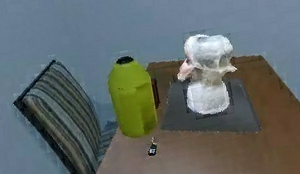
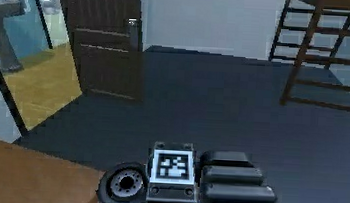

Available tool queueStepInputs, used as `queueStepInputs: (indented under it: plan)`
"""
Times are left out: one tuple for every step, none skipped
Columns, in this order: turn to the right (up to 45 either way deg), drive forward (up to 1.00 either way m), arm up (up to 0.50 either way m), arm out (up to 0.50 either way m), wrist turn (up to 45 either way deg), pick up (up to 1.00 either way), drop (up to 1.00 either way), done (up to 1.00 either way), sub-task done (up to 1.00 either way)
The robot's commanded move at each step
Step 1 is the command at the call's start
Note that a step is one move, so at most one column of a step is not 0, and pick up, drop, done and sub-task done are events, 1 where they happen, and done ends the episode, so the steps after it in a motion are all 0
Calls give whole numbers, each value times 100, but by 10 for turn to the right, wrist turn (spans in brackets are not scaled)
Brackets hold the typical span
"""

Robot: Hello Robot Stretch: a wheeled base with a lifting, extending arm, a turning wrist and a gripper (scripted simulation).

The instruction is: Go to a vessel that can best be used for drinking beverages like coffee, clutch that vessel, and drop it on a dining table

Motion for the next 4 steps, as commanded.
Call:
queueStepInputs:
  plan:
    - [-450,0,0,0,0,0,0,0,0]
    - [-450,0,0,0,0,0,0,0,0]
    - [-450,0,0,0,0,0,0,0,0]
    - [-120,0,0,0,0,0,0,0,0]
